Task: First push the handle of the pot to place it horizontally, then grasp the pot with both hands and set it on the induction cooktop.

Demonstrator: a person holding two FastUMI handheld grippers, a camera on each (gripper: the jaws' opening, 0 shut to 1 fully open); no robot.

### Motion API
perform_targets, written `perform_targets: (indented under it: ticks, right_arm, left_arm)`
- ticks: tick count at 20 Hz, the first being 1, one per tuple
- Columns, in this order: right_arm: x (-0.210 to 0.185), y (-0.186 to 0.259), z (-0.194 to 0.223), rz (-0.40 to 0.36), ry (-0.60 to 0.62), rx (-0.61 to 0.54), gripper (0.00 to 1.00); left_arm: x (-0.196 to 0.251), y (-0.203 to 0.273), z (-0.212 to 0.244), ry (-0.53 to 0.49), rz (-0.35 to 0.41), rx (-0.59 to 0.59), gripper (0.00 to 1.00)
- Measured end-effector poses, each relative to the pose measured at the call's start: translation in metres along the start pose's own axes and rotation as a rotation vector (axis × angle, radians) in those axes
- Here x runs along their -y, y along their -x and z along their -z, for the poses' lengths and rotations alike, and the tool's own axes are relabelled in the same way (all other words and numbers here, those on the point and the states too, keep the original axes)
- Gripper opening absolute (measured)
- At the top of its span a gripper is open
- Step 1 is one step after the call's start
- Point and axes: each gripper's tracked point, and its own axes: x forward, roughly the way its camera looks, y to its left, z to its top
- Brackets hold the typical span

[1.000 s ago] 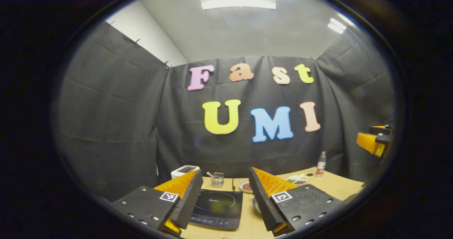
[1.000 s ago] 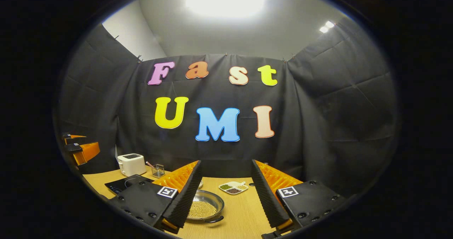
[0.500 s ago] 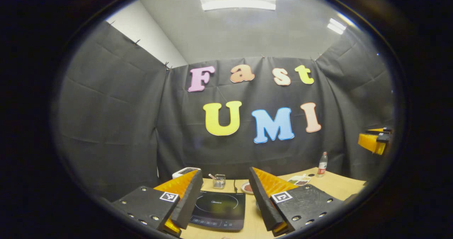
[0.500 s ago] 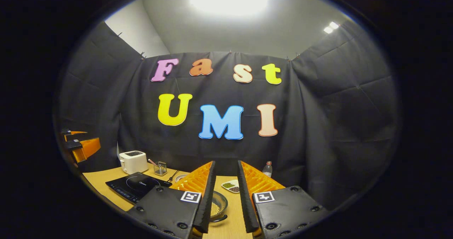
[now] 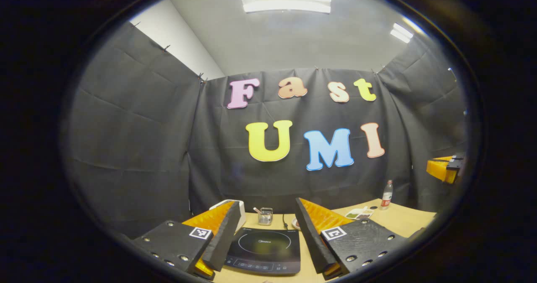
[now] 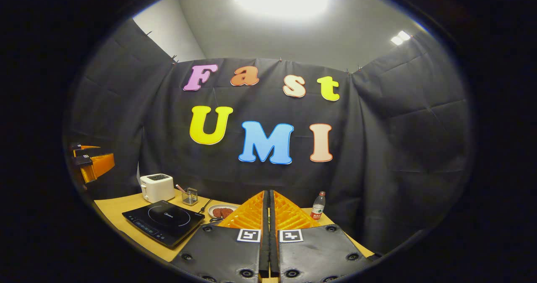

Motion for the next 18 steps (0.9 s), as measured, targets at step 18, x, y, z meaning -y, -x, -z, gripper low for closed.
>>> perform_targets:
  ticks: [18]
  right_arm:
    - [-0.034,-0.031,0.15,-0.309,0.016,-0.453,0.02]
  left_arm:
    - [-0.008,-0.024,0.02,-0.02,-0.084,-0.039,0.8]
